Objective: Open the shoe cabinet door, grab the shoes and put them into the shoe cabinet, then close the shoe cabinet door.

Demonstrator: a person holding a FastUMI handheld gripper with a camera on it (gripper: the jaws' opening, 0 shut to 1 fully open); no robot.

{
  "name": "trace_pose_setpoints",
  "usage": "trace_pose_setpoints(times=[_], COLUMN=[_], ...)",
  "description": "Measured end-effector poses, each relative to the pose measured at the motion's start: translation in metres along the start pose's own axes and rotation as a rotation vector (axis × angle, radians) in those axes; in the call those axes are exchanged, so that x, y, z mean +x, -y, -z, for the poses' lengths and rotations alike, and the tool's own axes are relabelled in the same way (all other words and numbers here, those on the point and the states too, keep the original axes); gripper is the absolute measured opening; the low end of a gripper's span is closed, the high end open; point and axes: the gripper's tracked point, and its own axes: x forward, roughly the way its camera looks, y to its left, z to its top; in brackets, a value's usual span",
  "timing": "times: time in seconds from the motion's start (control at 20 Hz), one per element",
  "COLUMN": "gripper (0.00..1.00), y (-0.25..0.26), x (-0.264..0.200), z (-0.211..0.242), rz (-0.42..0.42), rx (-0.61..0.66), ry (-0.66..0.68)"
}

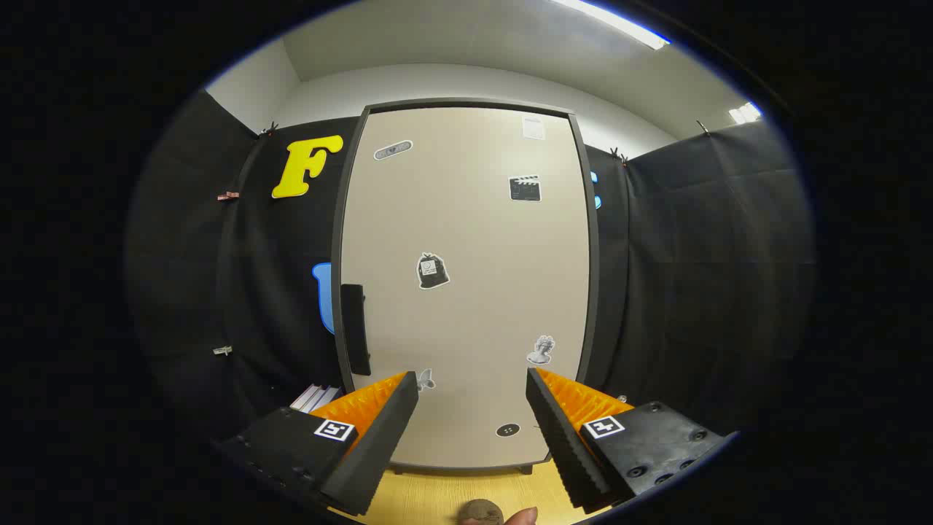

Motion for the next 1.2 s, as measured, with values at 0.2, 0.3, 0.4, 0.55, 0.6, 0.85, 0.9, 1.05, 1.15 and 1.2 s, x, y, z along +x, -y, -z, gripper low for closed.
trace_pose_setpoints(times=[0.2, 0.3, 0.4, 0.55, 0.6, 0.85, 0.9, 1.05, 1.15, 1.2], gripper=[0.98, 0.98, 0.98, 0.98, 0.98, 0.98, 0.98, 0.98, 0.98, 0.98], y=[-0.002, -0.006, -0.014, -0.036, -0.046, -0.095, -0.105, -0.13, -0.14, -0.144], x=[0.002, 0.002, 0.005, 0.017, 0.023, 0.047, 0.051, 0.068, 0.081, 0.087], z=[-0.001, -0.002, -0.004, -0.009, -0.01, -0.004, -0.002, 0.006, 0.012, 0.015], rz=[0.0, -0.006, -0.019, -0.043, -0.052, -0.099, -0.11, -0.129, -0.131, -0.129], rx=[0.007, 0.011, 0.019, 0.047, 0.046, 0.062, 0.069, 0.07, 0.064, 0.06], ry=[-0.001, 0.004, 0.003, 0.01, 0.011, 0.007, 0.005, 0.005, 0.0, -0.004])
